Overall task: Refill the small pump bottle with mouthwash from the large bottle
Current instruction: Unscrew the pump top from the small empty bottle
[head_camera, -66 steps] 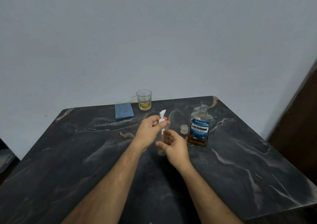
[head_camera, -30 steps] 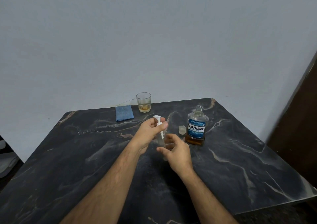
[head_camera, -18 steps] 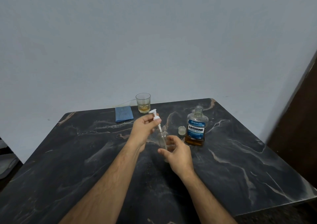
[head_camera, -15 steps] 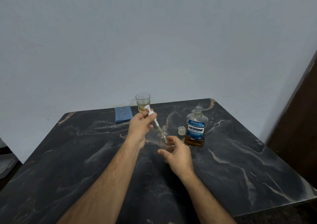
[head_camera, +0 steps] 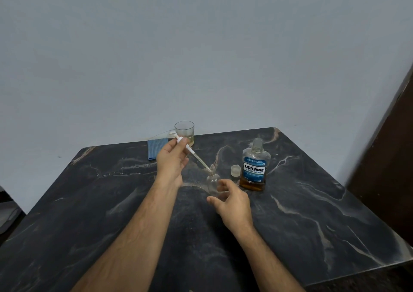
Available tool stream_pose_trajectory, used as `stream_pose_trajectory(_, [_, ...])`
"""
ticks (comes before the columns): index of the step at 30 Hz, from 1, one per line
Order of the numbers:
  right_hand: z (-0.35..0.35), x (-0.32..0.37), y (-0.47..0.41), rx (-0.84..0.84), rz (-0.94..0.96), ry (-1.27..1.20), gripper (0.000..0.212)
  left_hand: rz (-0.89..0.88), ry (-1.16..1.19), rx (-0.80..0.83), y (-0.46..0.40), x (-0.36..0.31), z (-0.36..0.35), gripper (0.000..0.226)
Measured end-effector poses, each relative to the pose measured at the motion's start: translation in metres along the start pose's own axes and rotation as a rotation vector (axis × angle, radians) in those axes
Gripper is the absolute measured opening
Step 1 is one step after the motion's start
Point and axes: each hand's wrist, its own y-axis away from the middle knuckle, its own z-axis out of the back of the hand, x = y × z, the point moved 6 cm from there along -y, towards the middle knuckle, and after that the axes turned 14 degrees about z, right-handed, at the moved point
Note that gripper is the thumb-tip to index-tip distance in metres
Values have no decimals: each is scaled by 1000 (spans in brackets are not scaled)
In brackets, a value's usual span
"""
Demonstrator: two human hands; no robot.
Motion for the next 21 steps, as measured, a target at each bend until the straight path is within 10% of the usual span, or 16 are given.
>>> stream_pose_trajectory(7, [10,-11,-1,-77,-18,-66,52,-69,-118,-195,-34,-18,4,7])
stream_pose_trajectory(15, [19,-13,-10,-164,42,-21,60,-94,-1299,-269,-85,16,-20,24])
stream_pose_trajectory(21, [20,-9,-16,-161,57,-29,55,-131,-1651,-280,-93,39,-38,22])
